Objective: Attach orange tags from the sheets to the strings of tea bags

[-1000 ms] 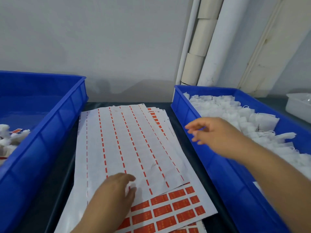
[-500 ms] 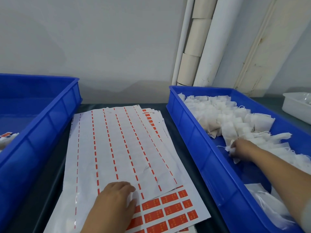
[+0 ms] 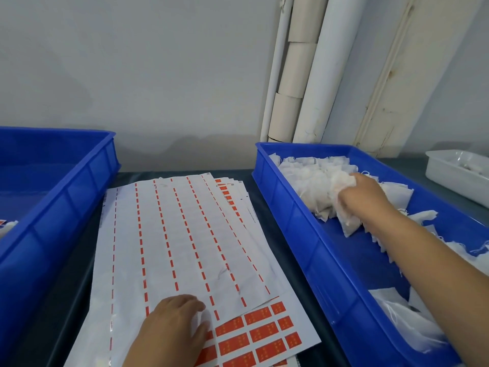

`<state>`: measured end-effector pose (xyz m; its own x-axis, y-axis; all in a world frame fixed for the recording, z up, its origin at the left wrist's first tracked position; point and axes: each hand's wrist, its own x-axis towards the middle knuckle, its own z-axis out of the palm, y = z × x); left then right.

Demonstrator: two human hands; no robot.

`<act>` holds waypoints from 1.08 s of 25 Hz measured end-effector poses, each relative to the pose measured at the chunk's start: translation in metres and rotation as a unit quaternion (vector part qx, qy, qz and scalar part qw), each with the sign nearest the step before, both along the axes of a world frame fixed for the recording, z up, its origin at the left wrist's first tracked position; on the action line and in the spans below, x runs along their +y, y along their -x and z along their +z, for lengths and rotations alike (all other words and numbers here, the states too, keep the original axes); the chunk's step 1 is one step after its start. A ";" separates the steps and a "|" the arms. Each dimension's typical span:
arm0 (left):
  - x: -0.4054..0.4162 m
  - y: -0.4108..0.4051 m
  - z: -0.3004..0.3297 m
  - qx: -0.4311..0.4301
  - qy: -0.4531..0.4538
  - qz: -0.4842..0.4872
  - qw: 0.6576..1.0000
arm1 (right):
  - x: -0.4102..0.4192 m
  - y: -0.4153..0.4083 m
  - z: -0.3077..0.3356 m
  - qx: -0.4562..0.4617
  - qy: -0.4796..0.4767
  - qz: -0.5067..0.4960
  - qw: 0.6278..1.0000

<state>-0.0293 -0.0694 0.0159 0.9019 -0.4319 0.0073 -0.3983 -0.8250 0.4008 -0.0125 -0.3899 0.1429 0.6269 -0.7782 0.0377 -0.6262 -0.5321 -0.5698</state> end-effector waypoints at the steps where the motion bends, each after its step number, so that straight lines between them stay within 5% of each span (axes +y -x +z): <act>1: -0.001 0.000 0.004 0.008 0.013 0.007 1.000 | 0.024 0.007 0.008 -0.039 -0.049 0.040 0.997; 4: -0.002 0.001 0.020 0.083 0.141 0.041 0.986 | 0.108 0.041 0.009 -0.096 -0.129 0.229 0.960; 7: 0.002 0.004 0.039 0.193 0.355 0.024 0.914 | 0.169 0.056 -0.019 -0.102 -0.327 0.296 0.892; 12: 0.017 -0.006 0.021 0.194 0.392 0.081 0.896 | 0.217 0.048 -0.071 -0.105 -0.535 0.274 0.792; 18: 0.045 -0.017 -0.004 0.200 0.406 0.231 0.861 | 0.231 0.030 -0.095 -0.050 -0.298 0.336 0.892; 23: 0.045 -0.015 0.010 0.071 0.303 0.130 0.942 | 0.235 0.022 -0.090 -0.030 -0.287 0.413 0.864; 27: 0.038 -0.024 0.039 0.031 0.299 -0.013 0.954 | 0.229 0.013 -0.078 -0.027 -0.236 0.473 0.849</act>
